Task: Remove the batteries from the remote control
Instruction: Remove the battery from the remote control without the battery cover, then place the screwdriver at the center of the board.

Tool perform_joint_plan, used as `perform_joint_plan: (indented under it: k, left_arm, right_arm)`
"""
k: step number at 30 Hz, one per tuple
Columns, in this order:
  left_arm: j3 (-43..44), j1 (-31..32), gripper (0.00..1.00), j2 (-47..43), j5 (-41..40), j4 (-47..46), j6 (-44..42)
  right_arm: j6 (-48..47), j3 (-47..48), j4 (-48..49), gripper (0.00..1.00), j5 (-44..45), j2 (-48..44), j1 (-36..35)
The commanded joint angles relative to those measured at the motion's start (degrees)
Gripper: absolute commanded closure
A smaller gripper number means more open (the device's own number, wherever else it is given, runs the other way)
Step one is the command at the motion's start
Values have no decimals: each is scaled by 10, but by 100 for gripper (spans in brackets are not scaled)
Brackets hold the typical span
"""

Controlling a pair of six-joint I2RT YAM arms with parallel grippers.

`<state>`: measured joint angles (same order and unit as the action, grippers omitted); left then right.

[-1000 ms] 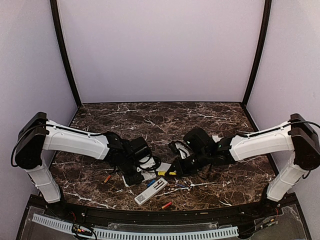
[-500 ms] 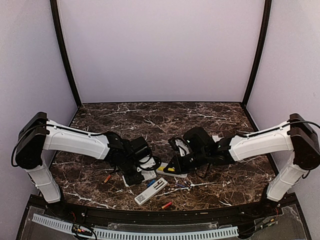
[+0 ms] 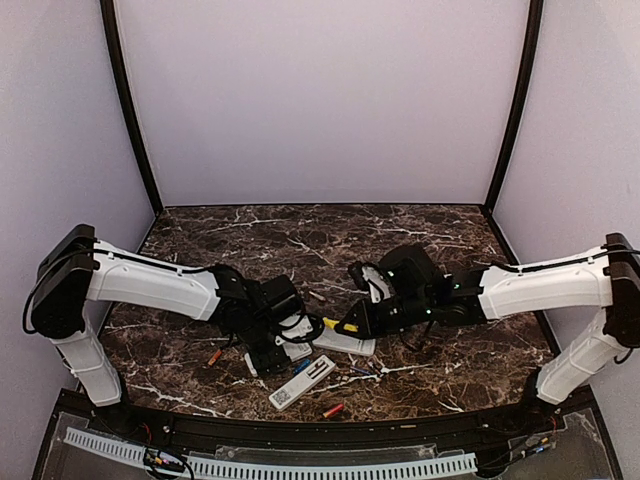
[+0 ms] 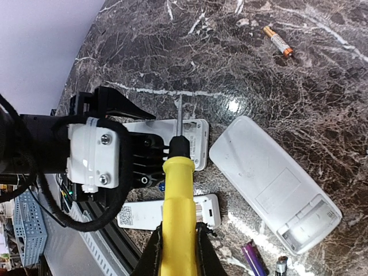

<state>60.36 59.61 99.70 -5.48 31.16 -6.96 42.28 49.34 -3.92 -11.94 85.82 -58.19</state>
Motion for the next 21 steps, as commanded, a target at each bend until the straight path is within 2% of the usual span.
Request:
perform_joint_plan:
  k: [1,5,8,12,16,21]
  left_arm:
    - [-9,-6,22,-42,14,-11,13]
    - [-8,-31,20,-81,46,-23,23]
    - [-9,-65,19,-130,82,-39,33]
    - [-15,-125,16,-200,88,-61,56]
    - [-22,-222,11,-276,103,-84,99]
    - [-38,-390,3,-368,124,-118,159]
  right_arm:
    - [-2,-14,-41,100,64,-53,-1]
    - [6,-18,-84,100,116,-75,4]
    - [7,-27,-83,100,117,-81,17]
    - [-17,-35,-48,100,93,-69,42]
    - [-41,-30,-7,100,39,-38,73]
    - [-83,1,20,100,-10,6,90]
